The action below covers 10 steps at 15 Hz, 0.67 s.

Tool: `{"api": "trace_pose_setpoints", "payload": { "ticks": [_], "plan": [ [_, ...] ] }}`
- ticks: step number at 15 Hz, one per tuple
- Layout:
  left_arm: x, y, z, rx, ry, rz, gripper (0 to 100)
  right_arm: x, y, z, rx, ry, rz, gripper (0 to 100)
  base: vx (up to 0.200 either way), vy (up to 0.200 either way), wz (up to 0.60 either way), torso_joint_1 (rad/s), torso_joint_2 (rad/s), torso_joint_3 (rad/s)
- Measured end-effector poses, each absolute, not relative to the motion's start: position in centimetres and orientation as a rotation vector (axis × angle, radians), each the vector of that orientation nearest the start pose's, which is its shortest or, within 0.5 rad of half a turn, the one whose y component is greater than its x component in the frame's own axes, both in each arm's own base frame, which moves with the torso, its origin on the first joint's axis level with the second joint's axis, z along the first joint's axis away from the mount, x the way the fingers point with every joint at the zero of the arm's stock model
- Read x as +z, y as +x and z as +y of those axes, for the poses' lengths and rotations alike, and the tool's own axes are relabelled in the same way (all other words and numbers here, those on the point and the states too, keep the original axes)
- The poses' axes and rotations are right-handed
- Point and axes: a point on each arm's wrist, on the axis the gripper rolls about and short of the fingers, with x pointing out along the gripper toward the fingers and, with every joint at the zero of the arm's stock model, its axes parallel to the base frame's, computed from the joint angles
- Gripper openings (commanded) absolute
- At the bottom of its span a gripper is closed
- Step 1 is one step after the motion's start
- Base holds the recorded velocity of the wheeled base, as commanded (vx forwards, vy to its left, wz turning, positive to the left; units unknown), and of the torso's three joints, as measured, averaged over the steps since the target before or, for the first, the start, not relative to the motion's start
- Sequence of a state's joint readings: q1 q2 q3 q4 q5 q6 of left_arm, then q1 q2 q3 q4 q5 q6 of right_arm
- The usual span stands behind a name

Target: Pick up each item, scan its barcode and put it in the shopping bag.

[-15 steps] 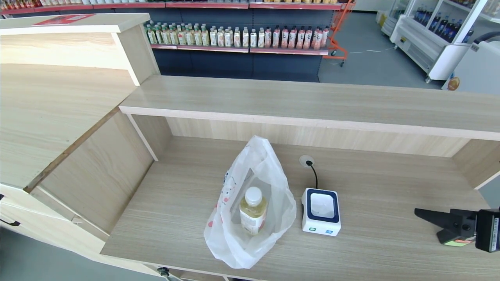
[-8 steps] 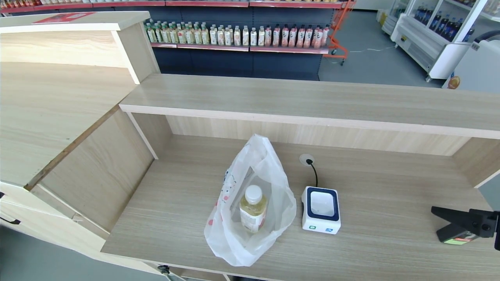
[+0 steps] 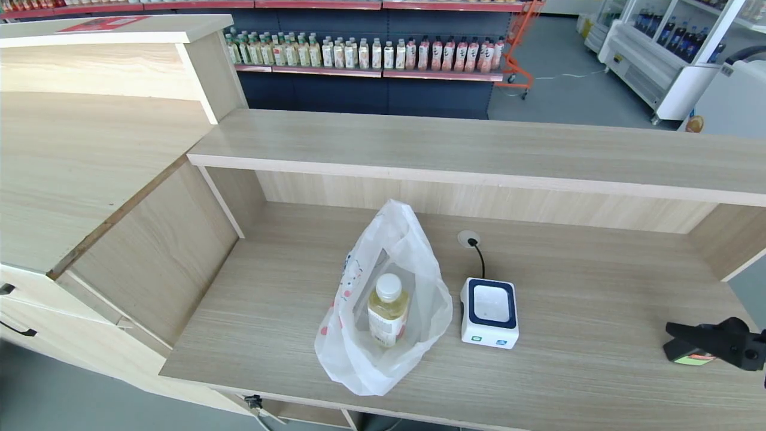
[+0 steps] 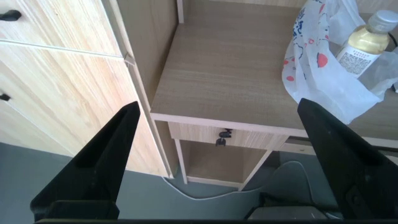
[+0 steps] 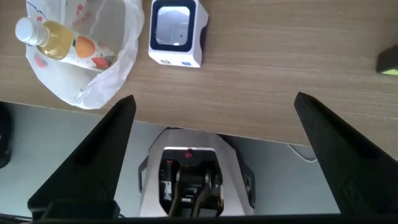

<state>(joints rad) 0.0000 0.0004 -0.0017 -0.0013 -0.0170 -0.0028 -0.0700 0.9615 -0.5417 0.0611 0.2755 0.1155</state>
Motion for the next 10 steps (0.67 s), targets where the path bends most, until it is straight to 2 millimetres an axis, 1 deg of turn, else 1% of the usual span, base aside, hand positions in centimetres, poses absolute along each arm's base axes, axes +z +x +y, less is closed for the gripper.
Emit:
{"api": "trace_pose_setpoints", "payload": {
  "ticks": [3,7,10],
  "plan": [
    [7.6,-2.3,0.0,-0.017,-0.003,-0.003,100,19.2,10.6,-0.4,0.088,0.200,0.522,100,0.000,0.000,0.00,0.000,0.00,0.000],
    [7.6,-2.3,0.0,-0.017,0.000,-0.003,100,19.2,10.7,-0.6,0.059,0.231,0.524,100,0.000,-0.200,0.00,0.005,0.00,0.006],
    [7.6,-2.3,0.0,-0.017,0.001,-0.002,100,18.6,10.8,-1.4,-0.041,0.198,0.587,100,0.000,-0.200,0.00,-0.001,0.01,-0.001]
  ]
}}
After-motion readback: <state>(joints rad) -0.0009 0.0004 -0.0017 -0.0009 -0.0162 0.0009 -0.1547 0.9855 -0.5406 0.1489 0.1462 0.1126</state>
